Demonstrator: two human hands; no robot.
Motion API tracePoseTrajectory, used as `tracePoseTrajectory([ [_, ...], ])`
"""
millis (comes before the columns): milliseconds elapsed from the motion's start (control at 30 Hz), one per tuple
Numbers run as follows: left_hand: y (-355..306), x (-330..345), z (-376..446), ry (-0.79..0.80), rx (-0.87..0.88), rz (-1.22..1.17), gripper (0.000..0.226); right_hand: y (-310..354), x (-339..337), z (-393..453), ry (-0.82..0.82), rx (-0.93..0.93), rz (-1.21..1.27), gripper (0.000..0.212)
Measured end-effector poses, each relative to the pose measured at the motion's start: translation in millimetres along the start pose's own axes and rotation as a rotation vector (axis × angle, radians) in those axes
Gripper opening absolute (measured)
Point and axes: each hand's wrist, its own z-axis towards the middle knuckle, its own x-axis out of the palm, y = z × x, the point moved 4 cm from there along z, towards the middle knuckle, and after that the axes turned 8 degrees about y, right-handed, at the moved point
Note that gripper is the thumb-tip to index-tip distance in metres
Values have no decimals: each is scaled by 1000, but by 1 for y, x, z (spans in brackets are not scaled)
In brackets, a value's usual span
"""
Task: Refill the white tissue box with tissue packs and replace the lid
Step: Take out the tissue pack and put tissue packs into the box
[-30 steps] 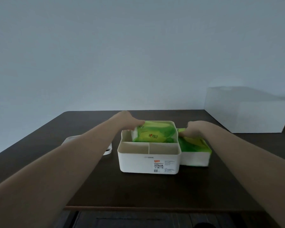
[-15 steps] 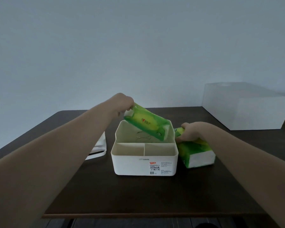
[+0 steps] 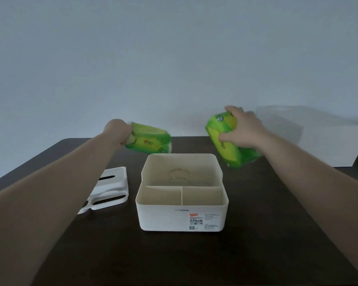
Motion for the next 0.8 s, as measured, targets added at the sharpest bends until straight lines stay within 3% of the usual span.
tracePoseTrajectory([
  [133, 28, 10, 10, 35, -28, 14, 23, 49, -12, 0, 43, -232, 29, 96],
  [400, 57, 39, 26, 176, -91, -5, 24, 107, 21, -14, 386, -576, -149, 95],
  [567, 70, 48, 31, 176, -144, -29, 27, 105, 49, -20, 611, -626, -294, 96],
  [800, 79, 47, 28, 219, -159, 39, 13, 88, 77, -18, 707, -600, -339, 94],
])
